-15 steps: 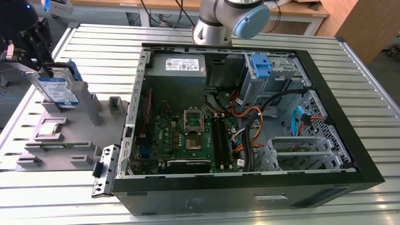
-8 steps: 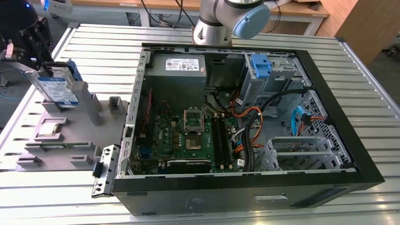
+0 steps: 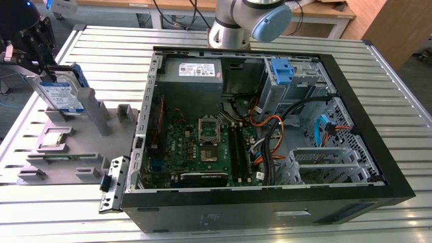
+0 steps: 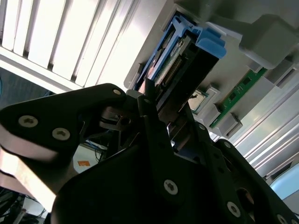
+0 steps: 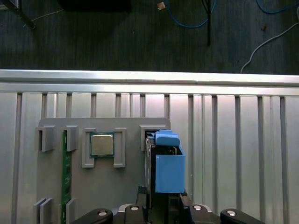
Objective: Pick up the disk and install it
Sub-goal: 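Pick up the disk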
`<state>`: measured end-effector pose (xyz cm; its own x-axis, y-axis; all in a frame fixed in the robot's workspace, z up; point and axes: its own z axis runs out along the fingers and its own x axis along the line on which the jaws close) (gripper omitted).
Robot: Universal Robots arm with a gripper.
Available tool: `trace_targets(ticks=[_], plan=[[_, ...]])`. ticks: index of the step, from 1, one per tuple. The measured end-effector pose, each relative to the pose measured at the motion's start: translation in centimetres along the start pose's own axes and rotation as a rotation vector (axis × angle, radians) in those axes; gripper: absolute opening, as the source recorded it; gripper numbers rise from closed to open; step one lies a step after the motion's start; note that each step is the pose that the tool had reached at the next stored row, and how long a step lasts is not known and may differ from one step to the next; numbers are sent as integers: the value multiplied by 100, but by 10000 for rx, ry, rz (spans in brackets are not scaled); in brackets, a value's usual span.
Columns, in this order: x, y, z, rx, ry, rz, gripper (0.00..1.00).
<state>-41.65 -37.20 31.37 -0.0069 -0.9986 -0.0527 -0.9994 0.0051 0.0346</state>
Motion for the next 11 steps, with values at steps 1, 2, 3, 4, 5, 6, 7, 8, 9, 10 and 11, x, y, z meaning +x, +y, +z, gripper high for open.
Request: trace_targets(ticks=[1,2,3,4,5,6,7,8,9,10,11], plan=[[-1,0,-12,0,0,0,35],[-1,1,-25,1,0,0,35],[-2,1,-40,1,0,0,35],[-3,2,-54,1,-1,0,35],[-4,2,-69,1,0,0,35],[-4,3,-82,1,0,0,35],[-5,3,-96,1,0,0,35],[-6,4,-110,1,0,0,35],[-7,4,-124,0,0,0,35],[-7,5,-138,1,0,0,35],[-8,6,-155,1,0,0,35]])
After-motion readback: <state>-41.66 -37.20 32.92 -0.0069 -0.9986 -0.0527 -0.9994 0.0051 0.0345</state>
